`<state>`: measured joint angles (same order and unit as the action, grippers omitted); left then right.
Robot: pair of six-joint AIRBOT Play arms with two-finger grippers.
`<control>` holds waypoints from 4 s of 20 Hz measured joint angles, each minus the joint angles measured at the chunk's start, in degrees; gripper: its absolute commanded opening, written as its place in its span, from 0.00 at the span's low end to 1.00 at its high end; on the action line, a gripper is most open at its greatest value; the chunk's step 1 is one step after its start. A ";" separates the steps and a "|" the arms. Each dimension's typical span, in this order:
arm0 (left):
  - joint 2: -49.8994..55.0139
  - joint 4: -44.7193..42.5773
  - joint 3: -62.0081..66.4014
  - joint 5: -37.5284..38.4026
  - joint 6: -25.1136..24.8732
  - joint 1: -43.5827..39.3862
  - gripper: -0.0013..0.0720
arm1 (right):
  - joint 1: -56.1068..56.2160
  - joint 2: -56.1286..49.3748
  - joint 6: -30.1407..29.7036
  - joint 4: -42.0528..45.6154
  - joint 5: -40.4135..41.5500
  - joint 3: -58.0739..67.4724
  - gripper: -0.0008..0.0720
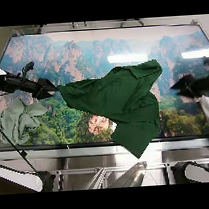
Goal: Fold the shirts.
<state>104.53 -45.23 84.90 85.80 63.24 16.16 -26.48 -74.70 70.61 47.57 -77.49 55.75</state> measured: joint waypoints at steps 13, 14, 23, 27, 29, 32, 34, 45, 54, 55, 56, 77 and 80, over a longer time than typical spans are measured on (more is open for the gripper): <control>0.13 6.49 -3.26 -5.57 -5.25 -9.68 0.77 | 9.51 2.93 -4.63 -11.26 17.92 -31.15 0.23; 0.13 6.49 -3.26 -6.01 -5.27 -10.08 0.35 | 10.38 1.77 -7.02 -13.40 19.17 -31.43 0.05; -3.37 11.69 1.31 7.26 -4.68 -7.48 0.05 | 3.65 9.25 -20.11 -32.50 0.66 -20.17 0.04; -10.97 28.22 7.06 15.74 -3.74 -4.20 0.05 | -6.97 20.96 -20.57 -43.89 -8.07 -4.11 0.04; -15.69 38.58 11.04 17.94 -3.72 -3.08 0.05 | -11.52 25.99 -20.24 -48.30 -8.35 3.82 0.04; -23.54 49.92 17.68 19.43 -3.72 -1.49 0.05 | -17.11 33.59 -21.07 -53.79 -3.96 13.35 0.04; -28.61 53.96 22.16 19.47 -3.74 0.85 0.05 | -19.56 37.92 -22.47 -55.34 1.25 18.16 0.04; -28.76 39.54 6.16 10.62 -4.39 2.51 0.06 | -2.51 26.21 -22.86 -36.59 11.67 20.11 0.04; 3.45 33.79 6.23 0.07 -5.33 -3.41 0.48 | 17.20 -15.47 -13.81 -20.00 21.44 25.88 0.50; 6.27 33.79 9.05 -0.37 -4.48 -2.84 0.48 | 16.72 -17.99 -13.20 -20.44 20.00 27.61 0.44; 8.41 33.55 11.67 -0.52 -3.56 -2.01 0.48 | 15.87 -19.78 -12.70 -20.92 18.34 29.29 0.42; -5.31 -17.35 -18.45 3.10 12.92 6.97 0.47 | 1.31 26.40 -9.53 -12.68 5.92 -22.58 0.42; -5.92 -17.77 -21.70 1.73 13.29 4.66 0.47 | 1.27 32.00 -8.66 -13.07 6.49 -23.93 0.42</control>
<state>98.61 -63.00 63.20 87.53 76.53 20.82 -25.21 -42.70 61.95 34.50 -71.00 31.81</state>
